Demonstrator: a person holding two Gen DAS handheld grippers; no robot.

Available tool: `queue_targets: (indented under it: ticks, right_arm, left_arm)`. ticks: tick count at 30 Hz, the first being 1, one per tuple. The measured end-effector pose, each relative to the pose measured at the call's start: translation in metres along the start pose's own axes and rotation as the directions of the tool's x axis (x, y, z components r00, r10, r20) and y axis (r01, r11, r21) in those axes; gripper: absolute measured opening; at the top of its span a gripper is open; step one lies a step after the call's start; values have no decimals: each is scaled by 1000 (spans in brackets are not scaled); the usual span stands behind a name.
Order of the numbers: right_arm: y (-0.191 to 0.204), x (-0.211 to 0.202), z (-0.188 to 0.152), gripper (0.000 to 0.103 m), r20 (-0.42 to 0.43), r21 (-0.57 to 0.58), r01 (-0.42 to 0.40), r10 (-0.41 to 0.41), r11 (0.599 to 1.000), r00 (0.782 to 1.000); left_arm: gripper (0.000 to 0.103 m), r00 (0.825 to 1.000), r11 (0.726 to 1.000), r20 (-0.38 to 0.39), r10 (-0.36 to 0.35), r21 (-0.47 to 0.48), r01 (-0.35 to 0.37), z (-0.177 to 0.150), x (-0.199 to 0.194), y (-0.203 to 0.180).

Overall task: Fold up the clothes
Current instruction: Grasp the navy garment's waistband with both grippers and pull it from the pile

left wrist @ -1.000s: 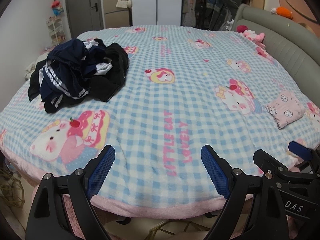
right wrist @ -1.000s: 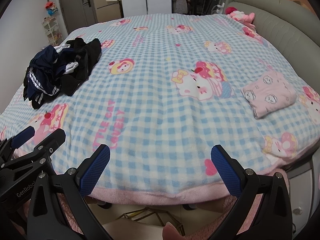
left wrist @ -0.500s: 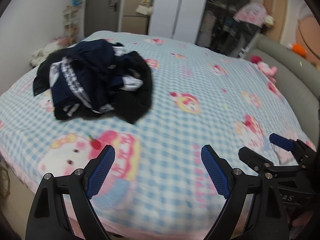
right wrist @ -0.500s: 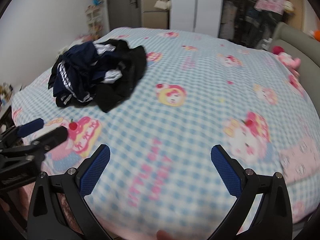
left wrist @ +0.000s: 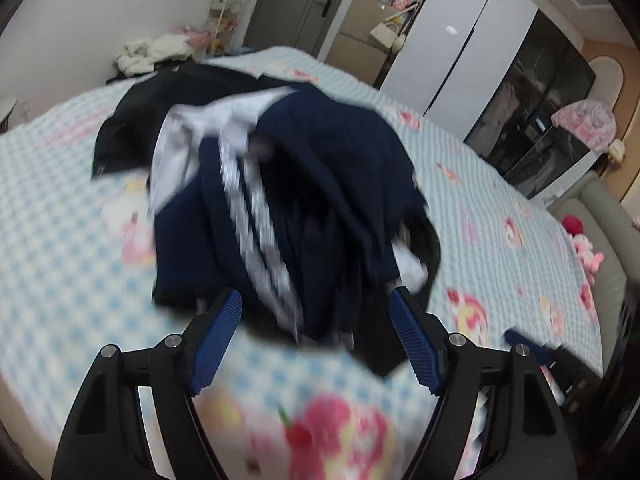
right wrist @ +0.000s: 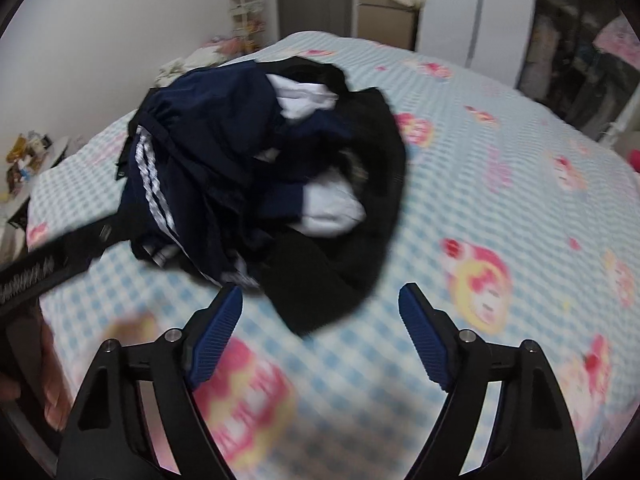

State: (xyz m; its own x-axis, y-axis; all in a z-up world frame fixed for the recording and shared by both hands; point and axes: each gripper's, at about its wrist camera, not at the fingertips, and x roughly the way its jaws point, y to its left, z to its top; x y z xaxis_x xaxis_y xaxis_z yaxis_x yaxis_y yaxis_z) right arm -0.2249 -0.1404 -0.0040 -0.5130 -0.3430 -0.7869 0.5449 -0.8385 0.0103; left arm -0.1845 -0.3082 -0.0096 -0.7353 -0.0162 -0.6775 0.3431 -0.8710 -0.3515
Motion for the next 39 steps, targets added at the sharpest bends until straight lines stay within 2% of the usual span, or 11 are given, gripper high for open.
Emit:
queue_targets:
  ticks: [7, 8, 9, 10, 12, 14, 17, 23, 31, 36, 39]
  right_arm:
    - [39, 64, 38, 89, -37, -47, -133, 131, 990, 991]
    - [43, 73, 41, 88, -51, -48, -140, 137, 989, 989]
    - [47, 82, 43, 74, -65, -49, -147, 144, 988, 987]
    - [51, 92, 46, 48, -79, -50, -154, 150, 987, 986]
    - [53, 99, 46, 28, -90, -40, -164, 160, 986, 983]
    - [50, 92, 42, 12, -68, -41, -157, 154, 987, 986]
    - [44, 73, 34, 9, -25, -70, -112, 110, 991, 994]
    - [6, 5, 4, 8, 83, -41, -23, 27, 999, 996]
    - [-63, -97, -92, 8, 140, 38, 78, -82, 996, 987]
    - [-123, -154, -172, 8, 93, 173, 110, -128, 979, 987]
    - [-151, -192, -207, 8, 94, 241, 127, -153, 962, 984]
  left_arm:
    - [80, 992, 994, -54, -110, -33, 108, 45, 52, 11]
    - [62, 991, 993, -60, -118, -29, 117, 46, 57, 11]
    - [40, 992, 994, -63, -106, -14, 105, 45, 60, 10]
    - [35, 994, 996, -61, -86, 6, 86, 43, 62, 8]
    - [18, 996, 996, -45, -81, 27, 82, 38, 61, 6]
    - [14, 995, 995, -33, -90, 41, 91, 31, 56, 5]
    - [12, 995, 992, -23, -95, 83, 97, 21, 44, -6]
    - [12, 975, 965, -70, -211, 144, 219, -21, 7, -47]
    - [12, 907, 883, -193, -374, 226, 412, -106, -46, -124]
    - [12, 814, 803, -327, -480, 209, 558, -169, -54, -186]
    - [12, 770, 762, -355, -529, 201, 616, -194, -70, -220]
